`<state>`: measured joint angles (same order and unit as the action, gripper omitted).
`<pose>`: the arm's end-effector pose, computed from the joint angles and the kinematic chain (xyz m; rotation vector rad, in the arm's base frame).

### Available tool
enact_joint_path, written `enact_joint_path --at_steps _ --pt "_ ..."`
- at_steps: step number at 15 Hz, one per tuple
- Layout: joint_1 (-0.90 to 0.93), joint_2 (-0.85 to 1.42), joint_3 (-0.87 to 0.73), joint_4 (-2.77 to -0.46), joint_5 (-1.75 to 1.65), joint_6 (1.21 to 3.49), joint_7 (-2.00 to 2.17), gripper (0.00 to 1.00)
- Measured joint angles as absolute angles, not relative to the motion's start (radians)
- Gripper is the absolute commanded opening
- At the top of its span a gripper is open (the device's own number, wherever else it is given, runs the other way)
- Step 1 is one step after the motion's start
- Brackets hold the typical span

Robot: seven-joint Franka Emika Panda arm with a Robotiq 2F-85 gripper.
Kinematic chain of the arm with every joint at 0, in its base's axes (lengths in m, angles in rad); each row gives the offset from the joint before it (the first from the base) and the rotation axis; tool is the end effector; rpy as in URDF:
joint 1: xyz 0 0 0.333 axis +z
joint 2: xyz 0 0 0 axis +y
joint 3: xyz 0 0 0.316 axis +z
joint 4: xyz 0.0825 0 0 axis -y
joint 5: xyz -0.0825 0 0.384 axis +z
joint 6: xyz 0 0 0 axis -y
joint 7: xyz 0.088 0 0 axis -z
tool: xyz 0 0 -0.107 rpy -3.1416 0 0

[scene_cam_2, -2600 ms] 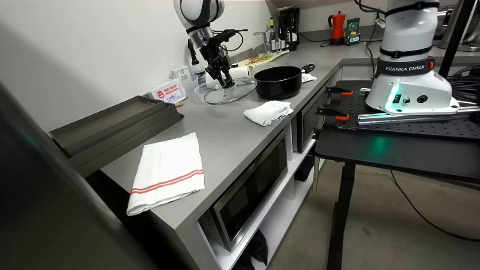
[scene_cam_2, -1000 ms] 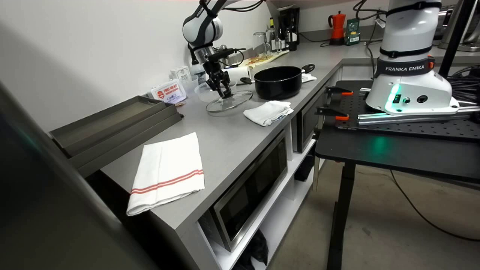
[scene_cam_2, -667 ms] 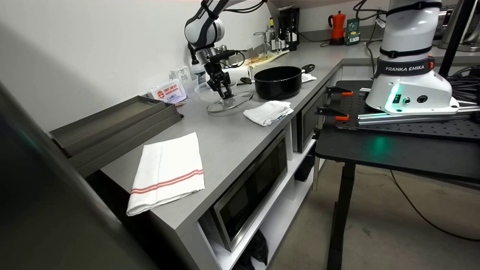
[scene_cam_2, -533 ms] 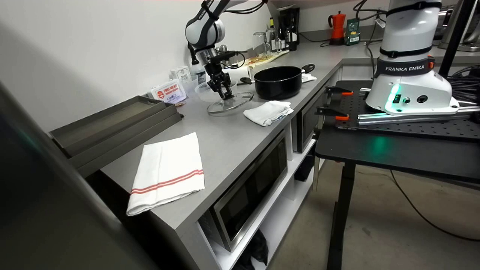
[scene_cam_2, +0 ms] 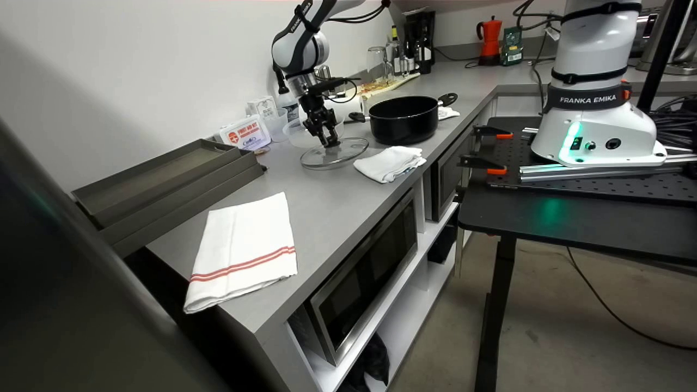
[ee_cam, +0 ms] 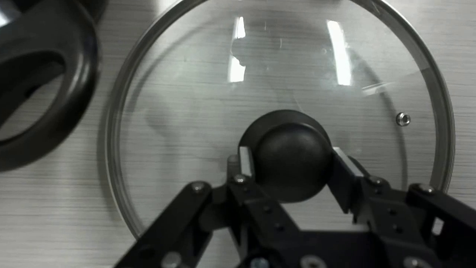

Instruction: Remove the glass lid from the black pot and put it on the table

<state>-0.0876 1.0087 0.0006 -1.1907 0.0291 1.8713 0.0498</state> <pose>0.7168 -0.0604 0.1429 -3.0587 0.2302 0.5069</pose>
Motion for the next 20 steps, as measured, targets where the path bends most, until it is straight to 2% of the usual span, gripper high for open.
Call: enact_joint_path --at_steps 11,12,13,14,15,16,18,20 --pt "-0.090 0.966 0.008 -1.280 0.032 1.948 -0.023 0.26" --pt "-0.090 0.960 0.009 -1.291 0.032 1.956 -0.030 0.35" --pt "-0.091 0.954 0.009 -1.303 0.032 1.964 -0.037 0.30" --pt "-0.092 0.948 0.009 -1.314 0.033 1.972 -0.043 0.30" --pt "-0.093 0.941 0.010 -1.325 0.033 1.980 -0.049 0.39" --pt "-0.093 0.937 0.010 -1.334 0.033 1.986 -0.054 0.39" --pt "-0.094 0.929 0.011 -1.348 0.033 1.994 -0.063 0.45" --pt "-0.095 0.922 0.012 -1.362 0.033 2.001 -0.069 0.59"
